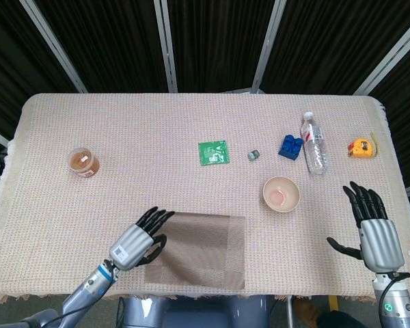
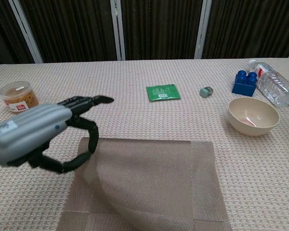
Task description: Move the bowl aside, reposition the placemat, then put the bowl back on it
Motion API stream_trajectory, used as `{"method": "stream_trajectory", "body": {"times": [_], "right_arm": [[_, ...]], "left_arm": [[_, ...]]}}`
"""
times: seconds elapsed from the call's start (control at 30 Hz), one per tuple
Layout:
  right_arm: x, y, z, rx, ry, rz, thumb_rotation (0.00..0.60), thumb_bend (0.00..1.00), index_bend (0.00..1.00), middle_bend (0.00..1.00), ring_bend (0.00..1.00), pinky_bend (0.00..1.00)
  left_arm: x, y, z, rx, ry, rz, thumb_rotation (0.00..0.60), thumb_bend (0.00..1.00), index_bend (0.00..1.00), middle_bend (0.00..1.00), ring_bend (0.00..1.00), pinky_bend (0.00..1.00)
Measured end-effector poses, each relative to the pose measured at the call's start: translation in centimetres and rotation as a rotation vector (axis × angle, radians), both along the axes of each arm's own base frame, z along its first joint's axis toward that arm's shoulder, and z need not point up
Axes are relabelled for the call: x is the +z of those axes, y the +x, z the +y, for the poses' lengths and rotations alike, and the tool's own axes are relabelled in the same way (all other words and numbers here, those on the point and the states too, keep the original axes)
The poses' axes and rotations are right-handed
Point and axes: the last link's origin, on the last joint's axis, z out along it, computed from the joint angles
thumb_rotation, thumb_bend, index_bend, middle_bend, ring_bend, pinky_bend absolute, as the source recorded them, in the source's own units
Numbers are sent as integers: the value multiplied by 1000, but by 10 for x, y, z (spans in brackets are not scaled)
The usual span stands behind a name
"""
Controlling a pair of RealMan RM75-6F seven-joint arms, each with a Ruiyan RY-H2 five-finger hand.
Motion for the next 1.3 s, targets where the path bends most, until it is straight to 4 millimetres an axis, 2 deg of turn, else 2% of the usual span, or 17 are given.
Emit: {"method": "stream_trajectory", "body": {"times": [0.23, 0.43, 0.6, 0.73, 0.93, 0.97, 1.0, 1.07, 1.13, 1.17, 1.3], "right_arm": [[3, -6, -5, -25, -14, 4, 600, 0, 0, 0, 0, 0], [2, -13, -10, -55, -19, 21, 600, 0, 0, 0, 0, 0], [0, -16, -13, -72, -19, 39, 600, 0, 0, 0, 0, 0], [-3, -18, -14, -82, -18, 51, 600, 0, 0, 0, 0, 0], [-7, -20, -16, -91, -8, 62, 600, 0, 0, 0, 0, 0], [-7, -20, -16, -91, -7, 64, 600, 0, 0, 0, 0, 0], [-8, -20, -17, -91, -4, 66, 600, 0, 0, 0, 0, 0], [-9, -20, -17, -90, -1, 66, 600, 0, 0, 0, 0, 0], [-9, -19, -17, -87, 0, 67, 600, 0, 0, 0, 0, 0], [-10, -19, -17, -85, 0, 67, 600, 0, 0, 0, 0, 0], [-11, -17, -15, -72, 9, 69, 600, 0, 0, 0, 0, 0]], "left_arm": [[21, 30, 65, 135, 37, -82, 600, 517, 639, 0, 0, 0], [33, 39, 124, 284, 68, -124, 600, 515, 642, 0, 0, 0], [39, 28, 165, 369, 125, -88, 600, 516, 643, 0, 0, 0], [44, 10, 193, 435, 171, -55, 600, 519, 644, 0, 0, 0], [48, -17, 212, 509, 202, -26, 600, 515, 635, 0, 0, 0], [48, -21, 213, 516, 205, -23, 600, 497, 615, 0, 0, 0], [48, -25, 214, 521, 208, -19, 600, 430, 532, 0, 0, 0], [49, -33, 214, 528, 217, -7, 600, 208, 186, 0, 0, 0], [49, -41, 211, 528, 220, 9, 600, 86, 8, 0, 0, 0], [50, -45, 210, 528, 220, 19, 600, 58, 0, 0, 0, 0], [61, -54, 204, 519, 238, 34, 600, 45, 0, 0, 0, 0]]}}
